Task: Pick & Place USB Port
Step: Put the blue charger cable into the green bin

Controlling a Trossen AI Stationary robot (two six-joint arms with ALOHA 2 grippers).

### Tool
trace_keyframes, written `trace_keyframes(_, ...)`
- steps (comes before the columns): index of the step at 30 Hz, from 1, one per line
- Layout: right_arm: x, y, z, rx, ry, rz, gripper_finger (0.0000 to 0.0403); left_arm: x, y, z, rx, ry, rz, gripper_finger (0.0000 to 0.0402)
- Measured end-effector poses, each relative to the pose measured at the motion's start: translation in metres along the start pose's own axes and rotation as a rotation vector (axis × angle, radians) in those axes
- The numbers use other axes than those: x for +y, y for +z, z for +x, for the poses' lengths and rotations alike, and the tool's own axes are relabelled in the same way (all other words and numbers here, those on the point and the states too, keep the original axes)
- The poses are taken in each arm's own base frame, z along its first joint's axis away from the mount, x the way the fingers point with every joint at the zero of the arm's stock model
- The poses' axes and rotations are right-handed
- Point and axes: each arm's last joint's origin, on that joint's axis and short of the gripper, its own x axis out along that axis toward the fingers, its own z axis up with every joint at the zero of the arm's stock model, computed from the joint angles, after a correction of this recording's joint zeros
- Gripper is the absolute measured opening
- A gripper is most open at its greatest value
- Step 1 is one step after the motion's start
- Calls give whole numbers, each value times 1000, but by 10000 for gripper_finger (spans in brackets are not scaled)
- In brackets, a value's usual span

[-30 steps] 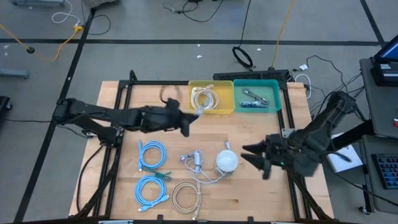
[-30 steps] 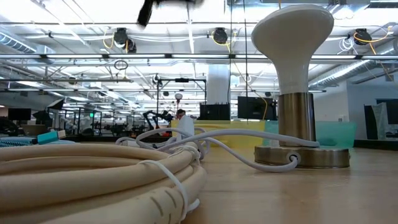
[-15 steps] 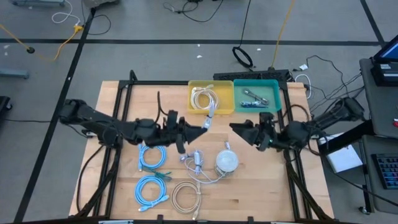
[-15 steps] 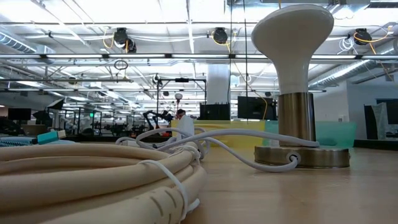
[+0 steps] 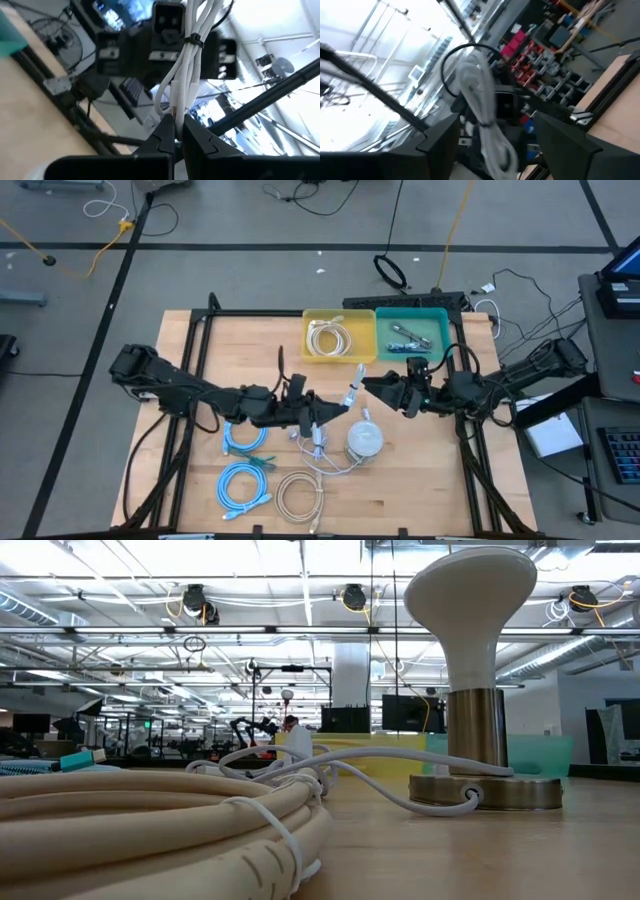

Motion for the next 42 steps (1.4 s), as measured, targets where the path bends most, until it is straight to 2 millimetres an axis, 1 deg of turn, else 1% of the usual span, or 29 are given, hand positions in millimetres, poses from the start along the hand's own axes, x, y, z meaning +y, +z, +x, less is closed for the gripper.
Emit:
trace_keyframes(11,0,-1,0,6,-4,-16,224,2,4,2,61,-40,-53,10)
trace_keyframes(21,0,-1,0,6,-4,-39,204,11,9,5,115,-25,-89,10)
trace_keyframes(25,0,-1,0,7,-5,-40,192,16,9,6,149,10,-95,10)
trace_keyframes(27,-1,-1,0,8,-7,-40,176,17,10,6,157,1,-99,10)
trace_keyframes(29,-1,-1,0,9,-11,-42,151,17,10,7,160,-4,-100,10)
trace_keyframes(32,-1,-1,0,10,-12,-60,97,16,11,7,159,-7,-94,10)
trace_keyframes(35,-1,-1,0,12,-14,-95,31,16,10,7,163,-12,-84,10)
trace_keyframes(36,-2,-1,0,14,-15,-110,19,16,10,6,166,-14,-78,11)
trace_keyframes(39,-5,3,0,20,-34,-125,17,15,10,6,206,-47,-80,38)
trace_keyframes(42,-10,15,-3,19,-95,-175,14,11,10,4,281,-105,-85,78)
